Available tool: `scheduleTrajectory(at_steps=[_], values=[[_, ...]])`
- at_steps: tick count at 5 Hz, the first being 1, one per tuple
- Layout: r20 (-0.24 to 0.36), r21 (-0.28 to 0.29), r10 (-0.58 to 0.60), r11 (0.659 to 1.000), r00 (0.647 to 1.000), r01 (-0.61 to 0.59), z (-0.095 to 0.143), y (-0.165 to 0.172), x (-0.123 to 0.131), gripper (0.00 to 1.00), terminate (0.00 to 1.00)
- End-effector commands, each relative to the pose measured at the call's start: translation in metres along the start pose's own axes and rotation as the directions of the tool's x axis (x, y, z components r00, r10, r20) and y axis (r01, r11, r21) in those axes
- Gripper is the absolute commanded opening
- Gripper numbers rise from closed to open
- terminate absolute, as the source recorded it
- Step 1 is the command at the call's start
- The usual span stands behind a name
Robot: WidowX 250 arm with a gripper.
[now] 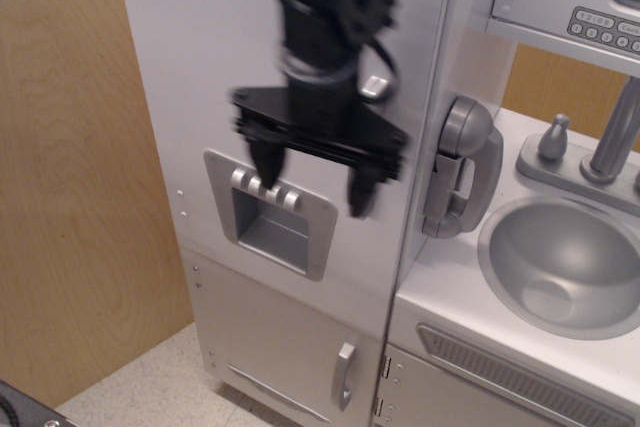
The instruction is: Open fridge
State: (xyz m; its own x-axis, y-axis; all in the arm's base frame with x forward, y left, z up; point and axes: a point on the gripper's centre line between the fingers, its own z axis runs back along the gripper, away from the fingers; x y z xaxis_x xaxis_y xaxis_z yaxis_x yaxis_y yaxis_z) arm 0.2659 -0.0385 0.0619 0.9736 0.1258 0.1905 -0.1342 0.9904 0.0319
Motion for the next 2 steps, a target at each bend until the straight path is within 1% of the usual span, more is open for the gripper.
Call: scheduleTrajectory(at_steps=[1, 2], values=[[0.141, 0.001, -0.002, 1.000, 0.990, 0.001, 0.006, -0.009, 0.042, 1.00, 0.00], [0.182, 0.015, 0.010, 1.000, 0.983, -0.013, 0.006, -0.001, 0.058, 1.00, 0.00]])
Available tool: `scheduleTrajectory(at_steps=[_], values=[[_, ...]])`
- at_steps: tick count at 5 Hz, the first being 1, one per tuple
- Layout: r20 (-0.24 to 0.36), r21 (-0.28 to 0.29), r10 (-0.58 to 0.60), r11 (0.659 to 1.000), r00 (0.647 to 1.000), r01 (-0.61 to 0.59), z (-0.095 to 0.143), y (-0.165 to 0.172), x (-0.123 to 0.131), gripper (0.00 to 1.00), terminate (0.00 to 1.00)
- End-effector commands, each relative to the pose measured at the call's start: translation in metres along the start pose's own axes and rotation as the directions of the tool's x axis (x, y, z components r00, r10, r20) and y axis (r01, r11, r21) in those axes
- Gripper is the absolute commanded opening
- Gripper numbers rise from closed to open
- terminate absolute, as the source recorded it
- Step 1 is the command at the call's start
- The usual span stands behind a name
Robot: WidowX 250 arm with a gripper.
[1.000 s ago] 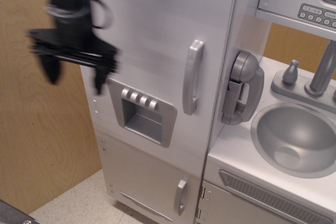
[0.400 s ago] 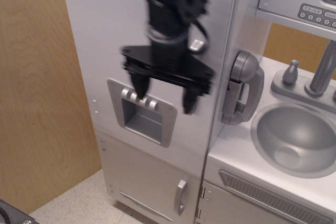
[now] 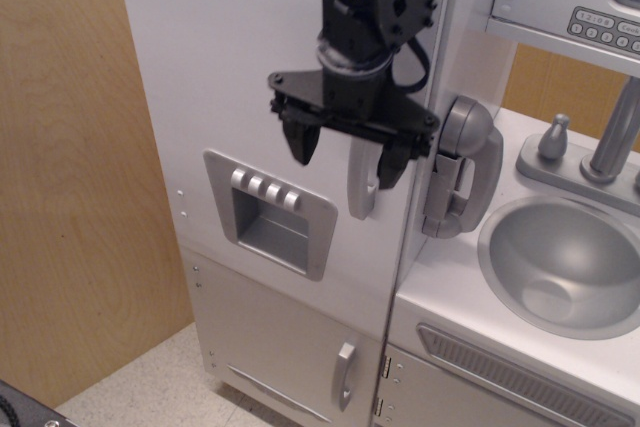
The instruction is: Open fridge
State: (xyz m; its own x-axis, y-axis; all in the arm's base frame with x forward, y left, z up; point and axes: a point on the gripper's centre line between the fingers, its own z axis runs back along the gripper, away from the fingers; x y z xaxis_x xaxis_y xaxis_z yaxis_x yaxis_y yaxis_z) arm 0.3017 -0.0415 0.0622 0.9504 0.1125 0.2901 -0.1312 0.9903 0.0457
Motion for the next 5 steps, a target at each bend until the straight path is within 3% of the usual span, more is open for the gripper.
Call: scheduleTrajectory(at_steps=[1, 2, 4, 5], values=[[0.088, -0.009, -0.035, 0.999, 0.996, 0.036, 0.002, 0.010, 0.032, 1.00, 0.00], [0.113, 0.007, -0.093, 0.996, 0.989, 0.093, -0.001, 0.013, 0.031, 0.00, 0.00], [0.107, -0.017, -0.106, 0.994, 0.989, 0.108, 0.011, 0.031, 0.014, 0.00, 0.00], [0.097, -0.018, -0.134, 0.990, 0.986, 0.137, 0.014, 0.044, -0.007, 0.00, 0.00]])
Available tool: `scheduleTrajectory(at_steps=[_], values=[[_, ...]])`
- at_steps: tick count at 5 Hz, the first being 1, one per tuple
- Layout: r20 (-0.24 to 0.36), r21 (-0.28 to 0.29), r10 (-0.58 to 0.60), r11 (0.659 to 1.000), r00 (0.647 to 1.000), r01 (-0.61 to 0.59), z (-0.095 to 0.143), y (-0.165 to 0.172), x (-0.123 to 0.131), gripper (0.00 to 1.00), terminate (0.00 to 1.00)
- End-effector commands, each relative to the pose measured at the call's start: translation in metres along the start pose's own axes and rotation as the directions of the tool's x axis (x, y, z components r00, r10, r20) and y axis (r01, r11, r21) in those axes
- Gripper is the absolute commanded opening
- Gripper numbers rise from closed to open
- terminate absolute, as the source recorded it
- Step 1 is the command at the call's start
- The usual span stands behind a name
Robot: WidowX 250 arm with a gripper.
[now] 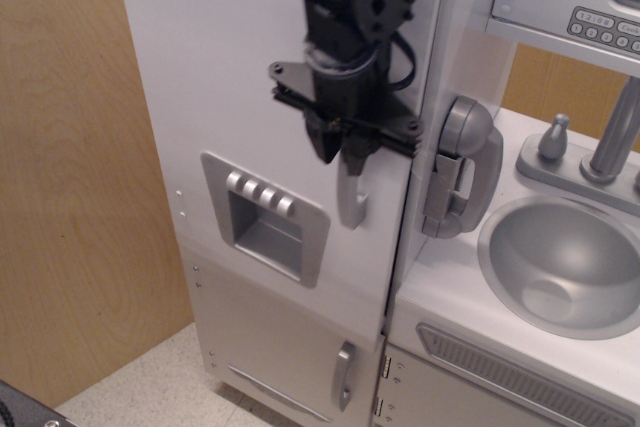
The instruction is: Open fridge
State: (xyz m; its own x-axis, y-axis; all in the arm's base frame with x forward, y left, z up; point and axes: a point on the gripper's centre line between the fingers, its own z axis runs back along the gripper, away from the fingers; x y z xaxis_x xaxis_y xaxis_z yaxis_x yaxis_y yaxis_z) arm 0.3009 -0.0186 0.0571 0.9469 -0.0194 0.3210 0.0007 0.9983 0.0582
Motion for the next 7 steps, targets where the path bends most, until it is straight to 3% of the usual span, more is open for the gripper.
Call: scheduleTrajectory(at_steps=[1, 2, 3, 4, 5, 7], values=[[0.051, 0.015, -0.055, 0.998, 0.997, 0.055, 0.031, 0.028, -0.039, 0.00, 0.00], [-0.027, 0.052, -0.085, 0.995, 0.996, 0.086, 0.034, 0.032, -0.061, 1.00, 0.00], [-0.161, 0.039, -0.021, 0.999, 0.987, 0.027, 0.036, 0.018, -0.074, 1.00, 0.00], [-0.215, 0.015, -0.019, 1.000, 0.976, 0.023, 0.035, -0.013, -0.088, 1.00, 0.00], [-0.235, -0.032, -0.049, 0.999, 0.971, 0.043, 0.037, -0.042, -0.095, 1.00, 0.00], [-0.223, -0.089, -0.092, 0.993, 0.970, 0.074, 0.029, -0.086, -0.071, 1.00, 0.00]])
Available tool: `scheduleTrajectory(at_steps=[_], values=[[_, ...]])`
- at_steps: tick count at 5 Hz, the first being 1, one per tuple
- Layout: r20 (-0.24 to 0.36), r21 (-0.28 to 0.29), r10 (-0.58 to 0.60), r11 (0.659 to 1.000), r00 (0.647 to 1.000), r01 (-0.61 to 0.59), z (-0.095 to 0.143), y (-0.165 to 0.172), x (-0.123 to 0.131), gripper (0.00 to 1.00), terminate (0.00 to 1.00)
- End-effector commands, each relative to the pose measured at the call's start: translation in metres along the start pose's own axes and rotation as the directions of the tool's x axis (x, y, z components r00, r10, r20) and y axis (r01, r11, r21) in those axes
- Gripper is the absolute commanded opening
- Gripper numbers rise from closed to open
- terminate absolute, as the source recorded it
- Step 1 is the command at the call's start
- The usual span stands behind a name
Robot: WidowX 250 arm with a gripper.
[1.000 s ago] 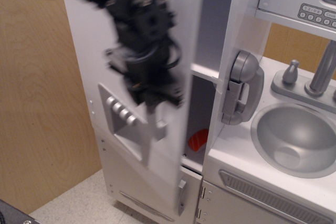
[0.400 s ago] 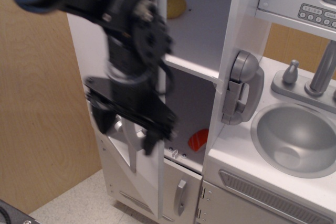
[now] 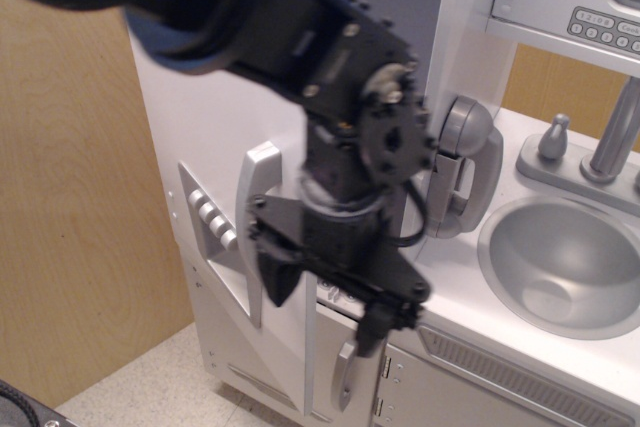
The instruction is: Open fridge
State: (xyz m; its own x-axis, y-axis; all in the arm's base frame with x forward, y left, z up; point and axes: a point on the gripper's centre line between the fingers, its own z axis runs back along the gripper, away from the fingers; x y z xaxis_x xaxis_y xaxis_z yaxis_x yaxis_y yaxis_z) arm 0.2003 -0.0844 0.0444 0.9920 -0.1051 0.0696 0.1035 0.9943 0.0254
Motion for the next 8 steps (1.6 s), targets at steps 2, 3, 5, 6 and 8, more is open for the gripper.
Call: scheduleTrajectory(at_steps=[2, 3, 5, 6, 8], values=[[0.120, -0.040, 0.076, 0.997, 0.990, -0.072, 0.021, -0.016, 0.079, 1.00, 0.00], [0.170, -0.025, 0.083, 0.996, 0.982, -0.080, 0.032, 0.000, 0.095, 1.00, 0.00], [0.163, 0.071, 0.057, 0.995, 0.985, -0.070, 0.039, 0.037, 0.067, 1.00, 0.00], [0.150, 0.054, 0.052, 0.997, 0.987, -0.060, 0.046, 0.044, 0.048, 1.00, 0.00], [0.100, 0.095, 0.078, 0.992, 0.992, -0.087, 0.041, 0.087, 0.001, 1.00, 0.00]])
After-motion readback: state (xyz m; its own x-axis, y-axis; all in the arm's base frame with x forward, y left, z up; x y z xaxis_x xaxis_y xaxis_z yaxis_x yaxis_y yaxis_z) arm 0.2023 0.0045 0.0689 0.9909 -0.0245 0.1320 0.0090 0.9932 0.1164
